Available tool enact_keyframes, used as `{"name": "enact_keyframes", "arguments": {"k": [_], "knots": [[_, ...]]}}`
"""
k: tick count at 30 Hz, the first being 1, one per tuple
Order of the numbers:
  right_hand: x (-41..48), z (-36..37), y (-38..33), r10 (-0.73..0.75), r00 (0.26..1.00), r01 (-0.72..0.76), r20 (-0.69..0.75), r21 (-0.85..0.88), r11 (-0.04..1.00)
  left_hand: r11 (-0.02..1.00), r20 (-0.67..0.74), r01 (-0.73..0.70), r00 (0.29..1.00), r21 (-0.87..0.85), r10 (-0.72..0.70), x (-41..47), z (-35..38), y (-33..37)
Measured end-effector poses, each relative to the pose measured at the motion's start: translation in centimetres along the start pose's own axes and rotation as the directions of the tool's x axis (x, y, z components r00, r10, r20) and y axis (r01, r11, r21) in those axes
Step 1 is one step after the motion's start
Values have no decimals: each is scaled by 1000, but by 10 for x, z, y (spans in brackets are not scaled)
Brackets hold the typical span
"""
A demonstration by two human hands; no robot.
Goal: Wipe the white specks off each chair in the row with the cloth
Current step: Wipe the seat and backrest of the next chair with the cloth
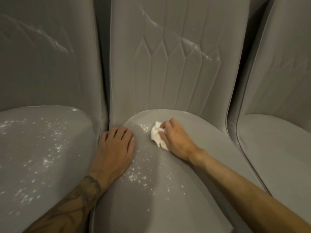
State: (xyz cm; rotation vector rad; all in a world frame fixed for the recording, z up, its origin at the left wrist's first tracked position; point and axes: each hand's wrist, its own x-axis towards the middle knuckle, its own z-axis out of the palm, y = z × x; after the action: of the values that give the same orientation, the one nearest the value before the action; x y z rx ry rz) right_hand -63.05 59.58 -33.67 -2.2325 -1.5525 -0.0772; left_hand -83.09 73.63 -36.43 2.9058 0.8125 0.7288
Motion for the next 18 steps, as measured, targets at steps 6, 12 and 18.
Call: {"name": "enact_keyframes", "arguments": {"k": [6,12,18], "knots": [[40,15,-4,216,973,-218,-75,-7,976,999,10,11,1000,-30,-11,0,0,-1],[23,13,-10,-28,1000,28,11,-3,1000,1000,29,12,1000,-29,-11,0,-3,0],[66,31,-23,170,984,-172,-51,-33,985,998,36,29,999,-50,-27,0,-4,1]]}}
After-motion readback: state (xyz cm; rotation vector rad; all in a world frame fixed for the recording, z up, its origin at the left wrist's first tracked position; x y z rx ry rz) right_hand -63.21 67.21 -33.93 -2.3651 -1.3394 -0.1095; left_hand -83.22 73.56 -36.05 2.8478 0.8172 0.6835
